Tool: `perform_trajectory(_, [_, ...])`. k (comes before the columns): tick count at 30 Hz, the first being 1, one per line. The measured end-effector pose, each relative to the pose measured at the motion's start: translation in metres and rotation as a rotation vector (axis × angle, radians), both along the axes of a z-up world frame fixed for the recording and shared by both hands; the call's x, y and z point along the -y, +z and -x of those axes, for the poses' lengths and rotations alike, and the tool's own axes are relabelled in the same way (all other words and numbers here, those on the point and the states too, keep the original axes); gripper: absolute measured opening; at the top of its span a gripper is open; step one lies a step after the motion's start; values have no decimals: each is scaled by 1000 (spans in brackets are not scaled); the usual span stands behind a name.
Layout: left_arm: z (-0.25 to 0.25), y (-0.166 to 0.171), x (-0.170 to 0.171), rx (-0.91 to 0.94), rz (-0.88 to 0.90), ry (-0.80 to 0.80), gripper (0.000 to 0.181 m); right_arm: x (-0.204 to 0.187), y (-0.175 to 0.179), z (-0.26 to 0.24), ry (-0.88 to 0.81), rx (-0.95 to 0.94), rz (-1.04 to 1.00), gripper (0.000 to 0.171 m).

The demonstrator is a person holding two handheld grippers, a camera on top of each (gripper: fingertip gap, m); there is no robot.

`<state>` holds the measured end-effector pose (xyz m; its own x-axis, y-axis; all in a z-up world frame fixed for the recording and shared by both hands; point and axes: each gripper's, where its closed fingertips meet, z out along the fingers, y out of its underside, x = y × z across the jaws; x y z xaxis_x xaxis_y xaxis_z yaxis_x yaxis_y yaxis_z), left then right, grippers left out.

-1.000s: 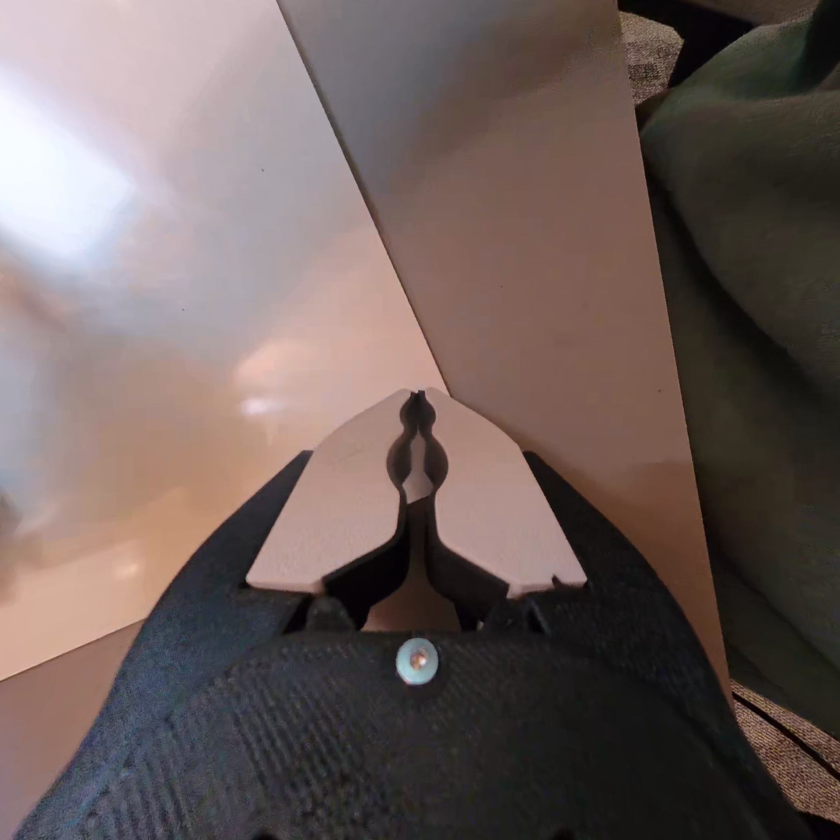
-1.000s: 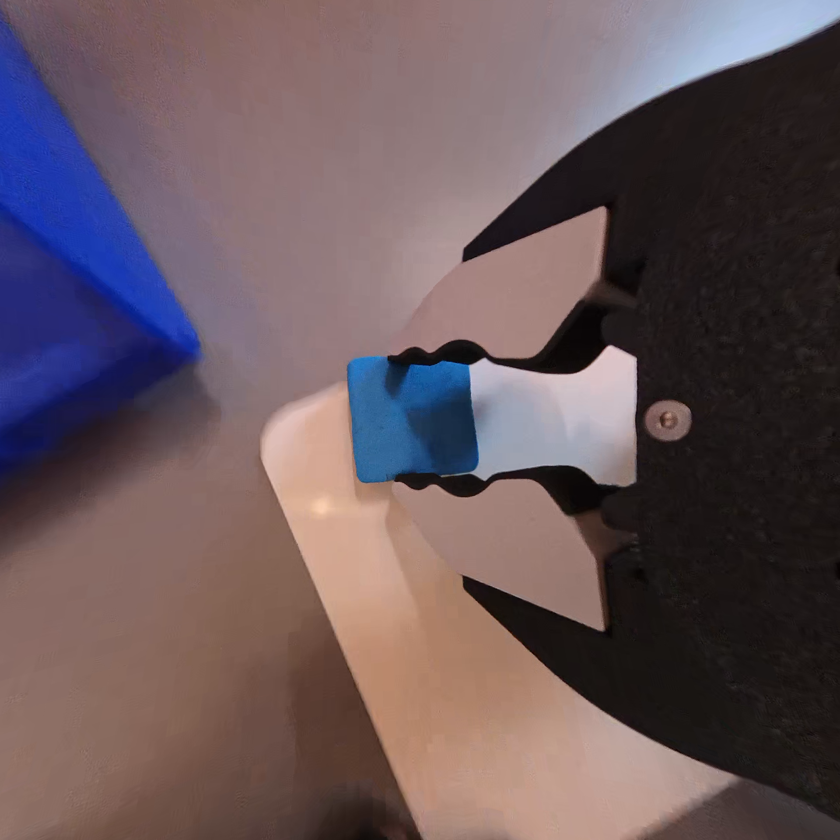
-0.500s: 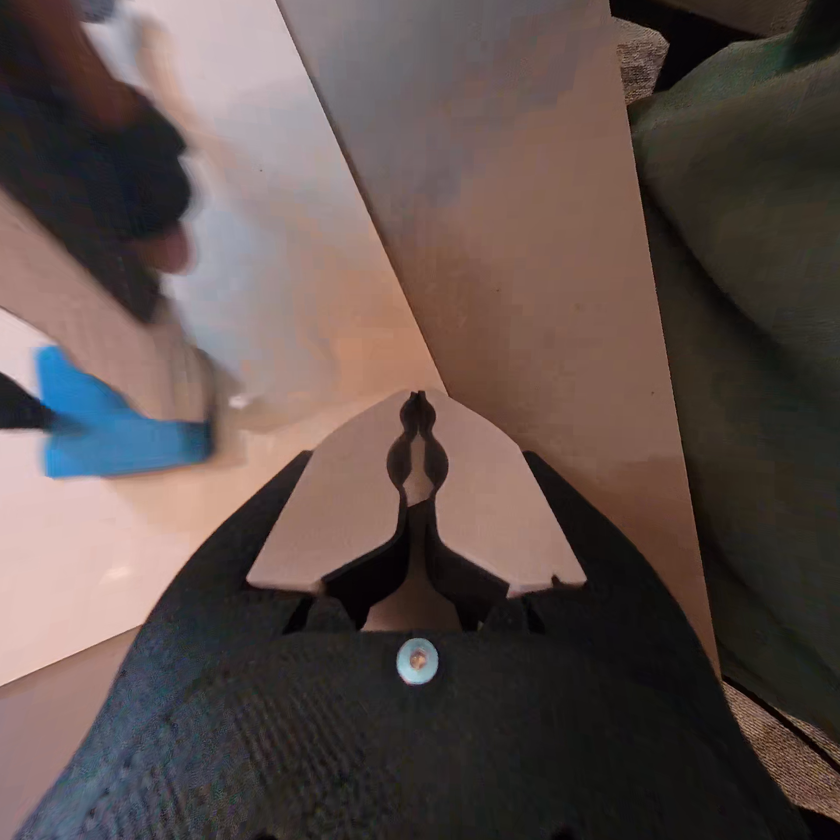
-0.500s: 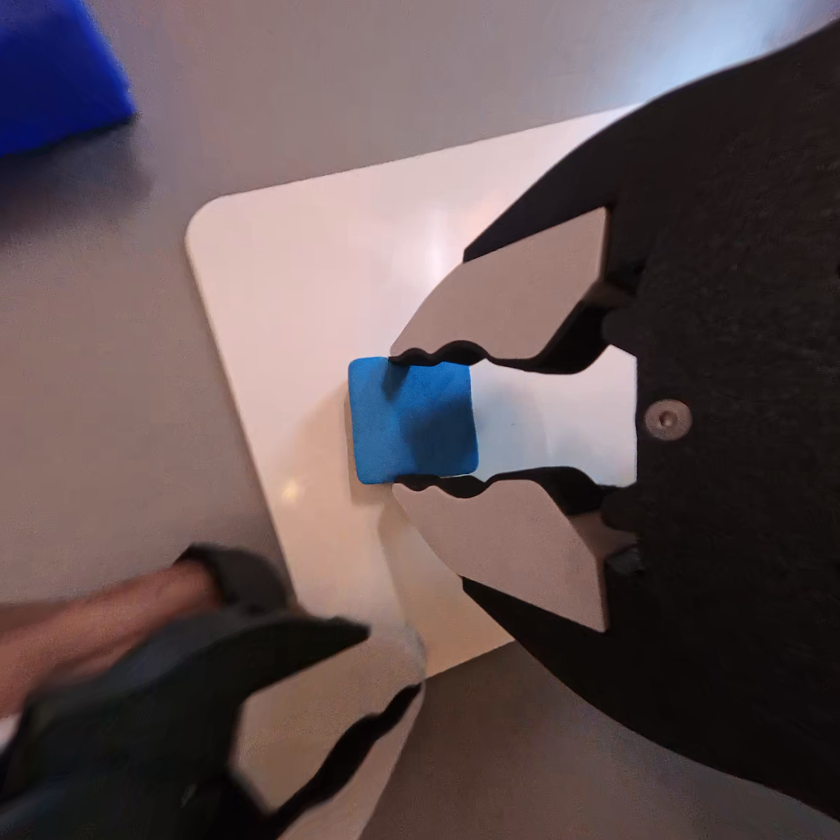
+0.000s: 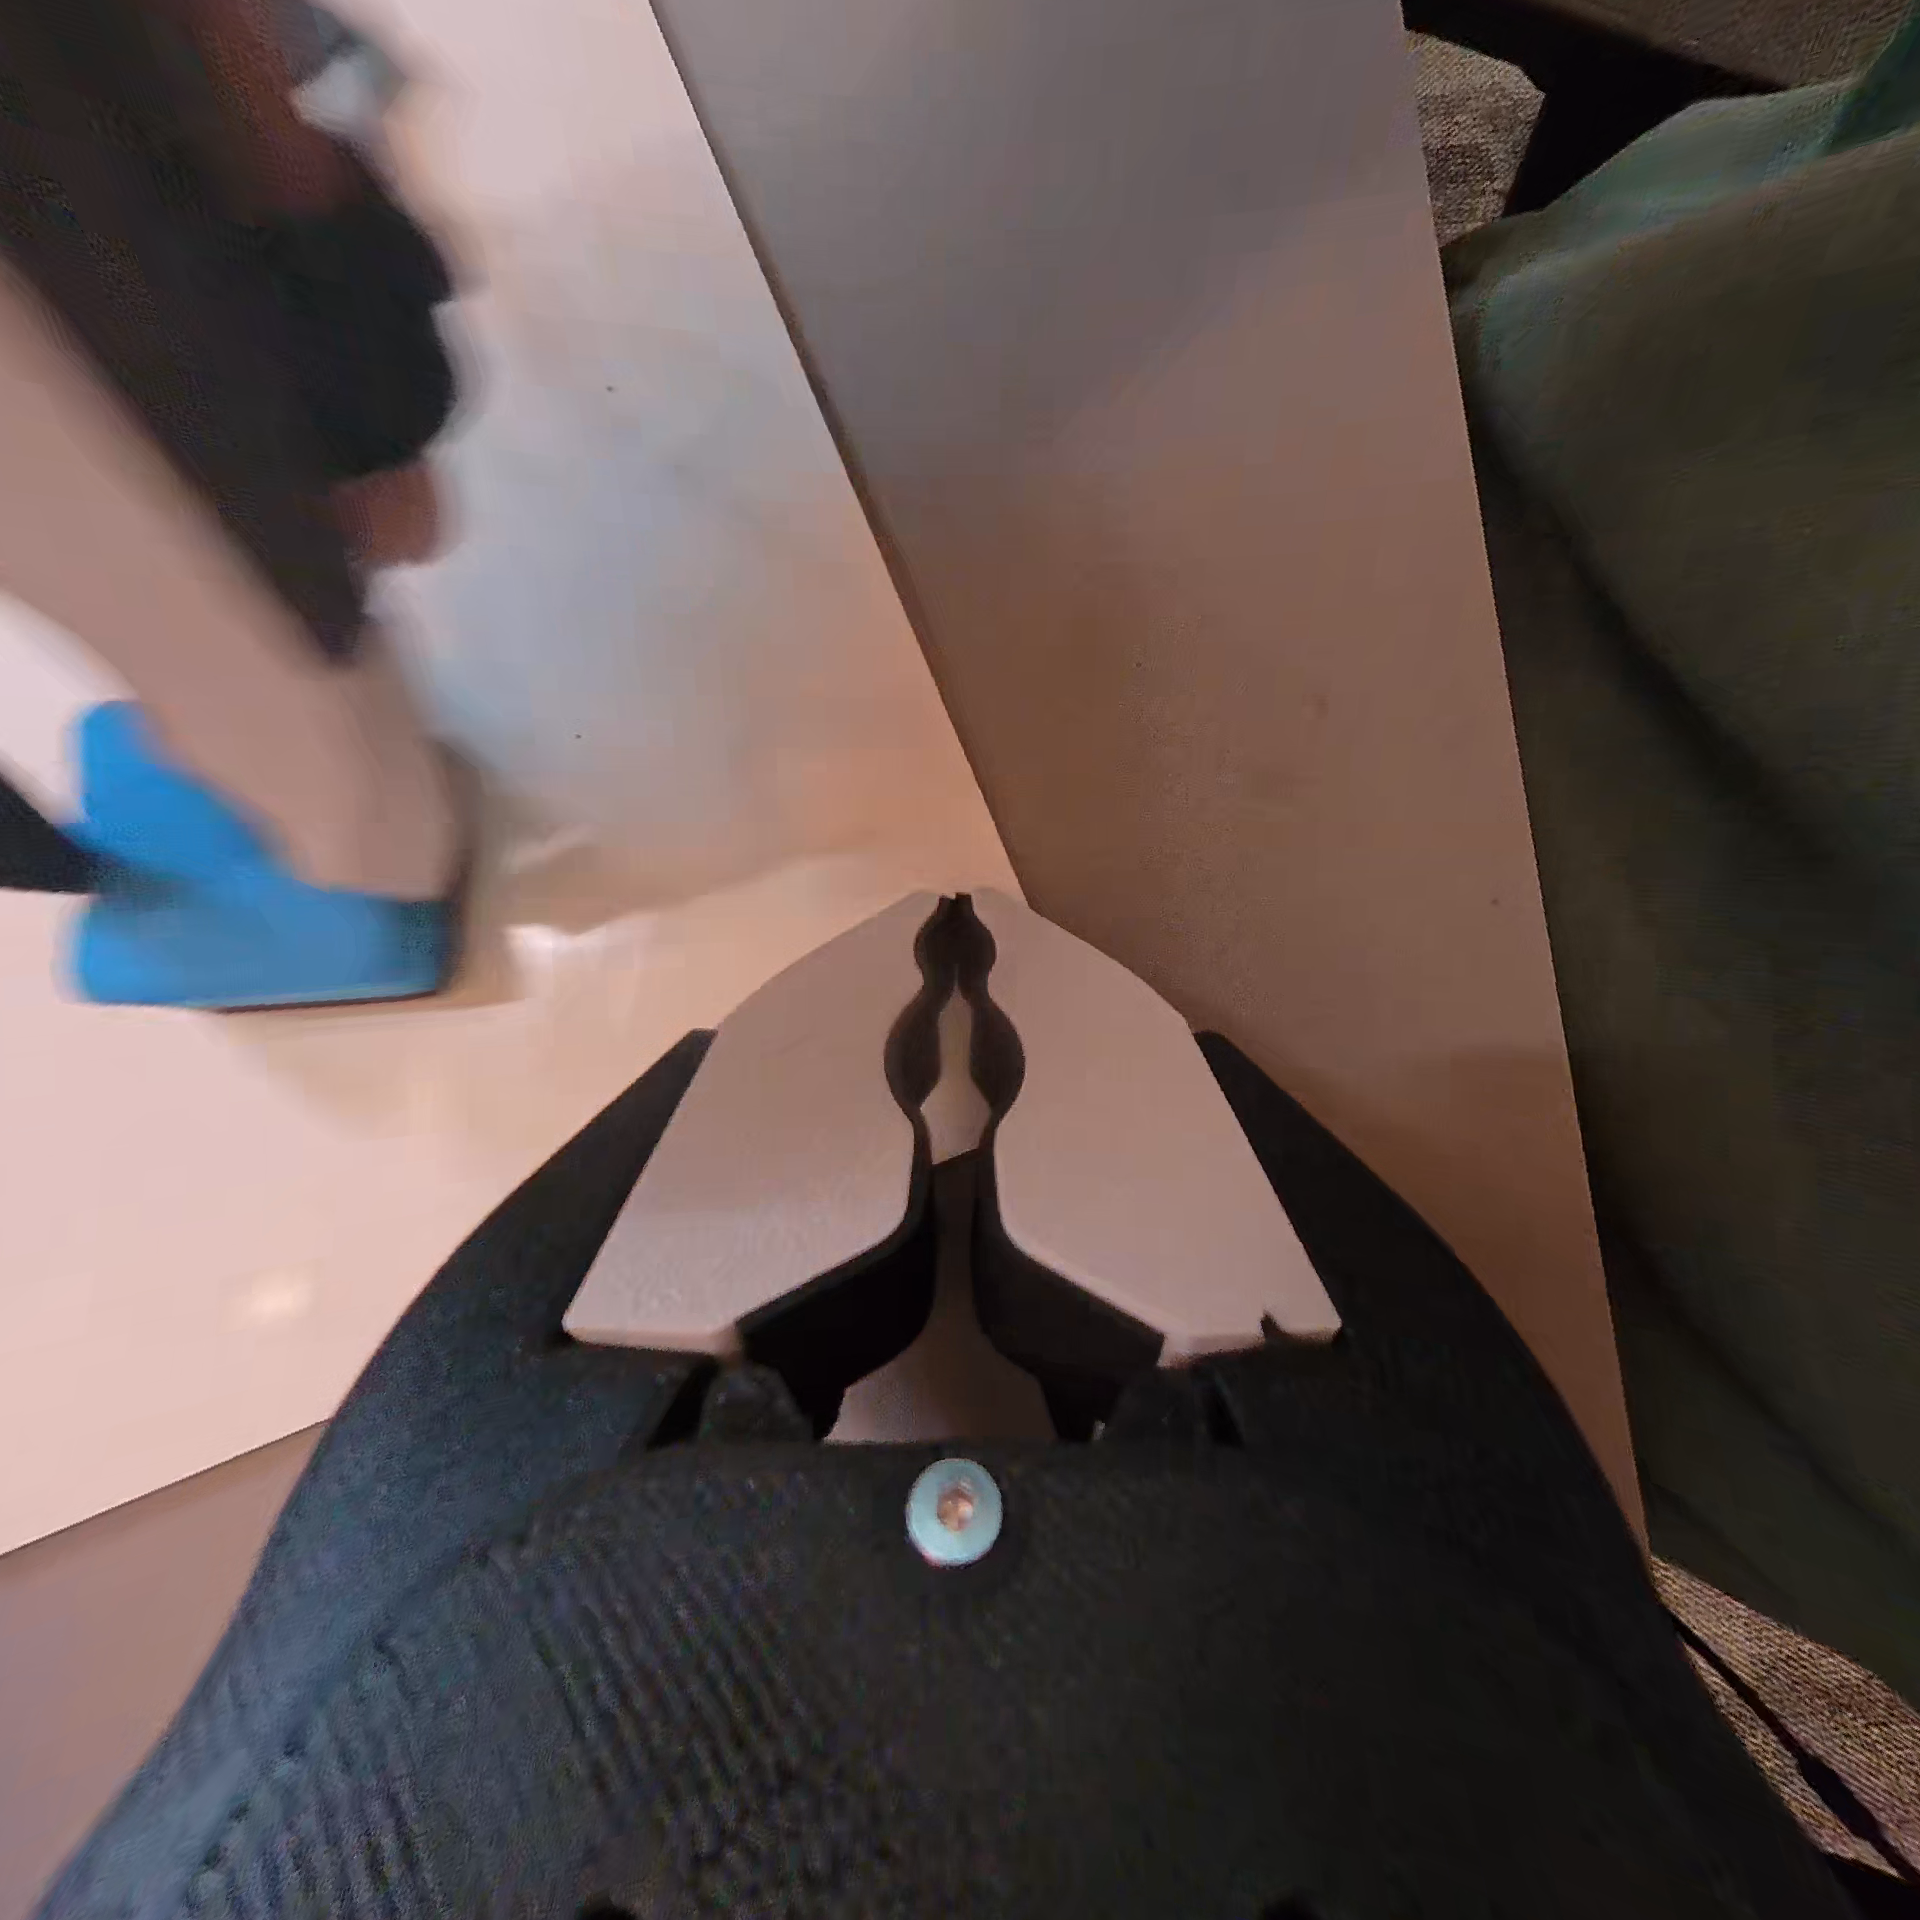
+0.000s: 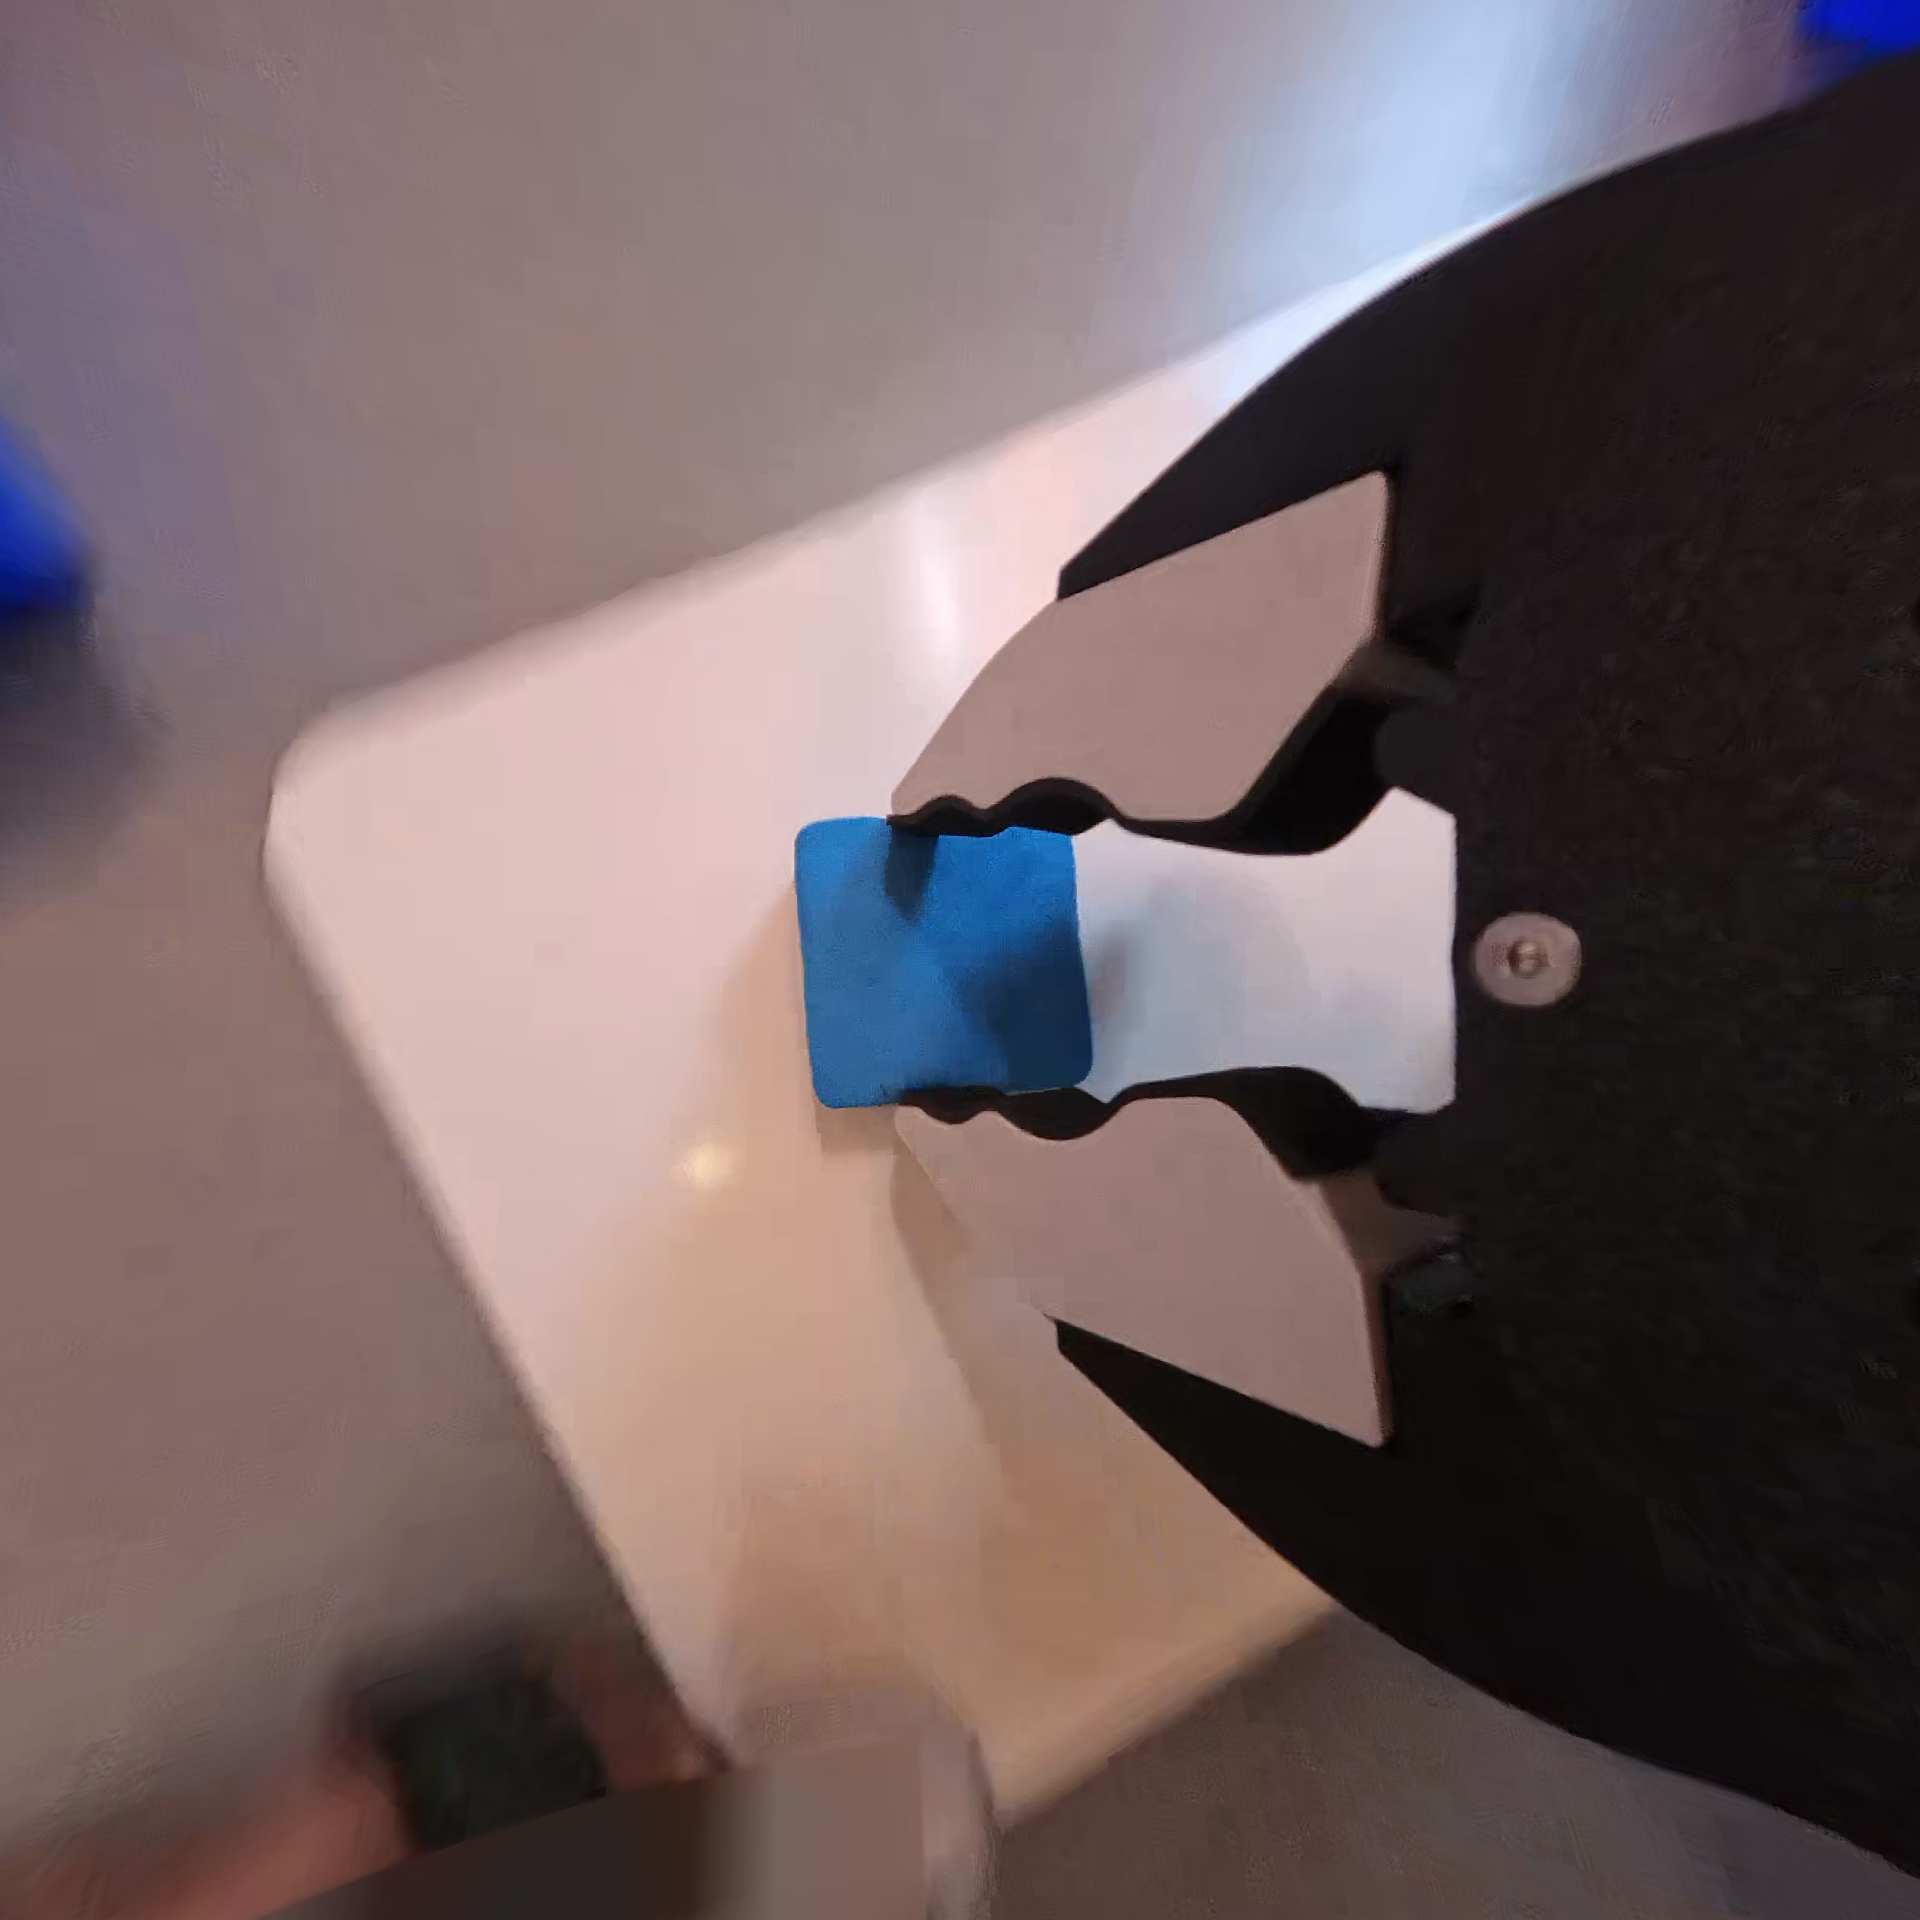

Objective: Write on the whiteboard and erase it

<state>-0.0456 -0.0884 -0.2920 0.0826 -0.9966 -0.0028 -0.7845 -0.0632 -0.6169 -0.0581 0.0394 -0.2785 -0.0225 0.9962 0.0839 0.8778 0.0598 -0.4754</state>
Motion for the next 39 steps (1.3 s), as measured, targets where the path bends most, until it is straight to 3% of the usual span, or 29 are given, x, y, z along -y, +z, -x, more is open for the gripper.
perform_trajectory(3, [0,0,0,4,-7,5,0,-108,0,-52,-327,-29,14,47])
perform_trajectory(5, [1,0,-1,-3,-20,7,0,-132,0,-106,-453,-19,23,47])
perform_trajectory(8, [2,0,-3,-9,-24,9,0,-75,0,-137,-395,-1,31,47])
perform_trajectory(12, [4,0,-4,-16,-13,20,0,48,0,-102,-139,2,15,47])
perform_trajectory(15, [4,0,-5,-20,-29,24,0,78,1,-85,-20,-1,-3,47])
perform_trajectory(17, [4,0,-4,-20,-31,27,0,51,1,-95,-95,-40,10,47])
perform_trajectory(21, [4,0,-3,-33,-47,19,0,-58,1,-171,-486,-80,-31,47])
perform_trajectory(23, [4,0,-3,-36,-51,20,0,-92,1,-196,-628,-95,-38,47])
perform_trajectory(29, [4,0,-3,-33,-45,21,0,-117,1,-134,-525,-88,-68,48])
perform_trajectory(34, [4,0,-4,-25,-44,33,0,-201,2,-150,-828,-146,-60,48])
perform_trajectory(37, [3,0,-4,-15,-44,37,0,-205,-1,-153,-856,-165,-94,51])
perform_trajectory(39, [3,0,-5,-10,-35,36,0,-199,8,-152,-845,-215,-129,66])
